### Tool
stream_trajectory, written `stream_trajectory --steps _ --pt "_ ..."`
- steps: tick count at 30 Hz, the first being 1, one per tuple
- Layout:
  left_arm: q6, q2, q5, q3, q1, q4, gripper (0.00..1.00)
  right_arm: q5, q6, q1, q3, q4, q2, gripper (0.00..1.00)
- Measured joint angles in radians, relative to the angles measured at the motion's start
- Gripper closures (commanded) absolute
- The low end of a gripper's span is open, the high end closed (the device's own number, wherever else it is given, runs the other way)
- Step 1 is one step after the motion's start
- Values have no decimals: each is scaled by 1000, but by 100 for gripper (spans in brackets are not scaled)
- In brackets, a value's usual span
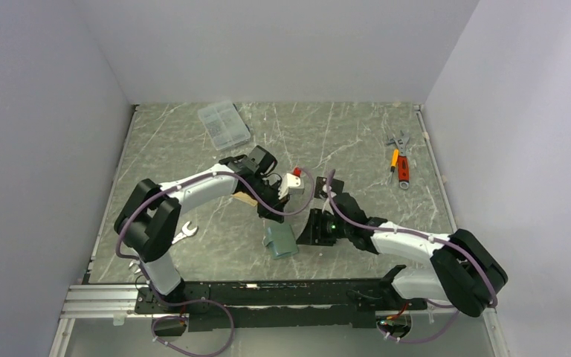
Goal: Put the credit cards into the card holder
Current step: Close the card holder at the center of the board.
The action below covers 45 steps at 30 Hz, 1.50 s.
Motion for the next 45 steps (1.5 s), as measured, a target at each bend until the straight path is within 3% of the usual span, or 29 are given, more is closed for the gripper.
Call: stream_trajectory --steps 7,14,22,30,45 --pt "32 3 -155 -49 -49 18 93 -55 107 -70 -169 221 -21 44" --pt "111 3 -293 -109 -164 24 94 -153 170 -117 -180 435 116 43" --pt "161 -39 -355 -177 -192 84 93 -238 228 -133 -191 640 252 43" --pt "158 -64 -372 -176 -181 61 90 -284 237 -133 -171 697 320 46" --pt "168 -145 -319 -204 -192 12 90 -276 207 -109 -113 602 327 47"
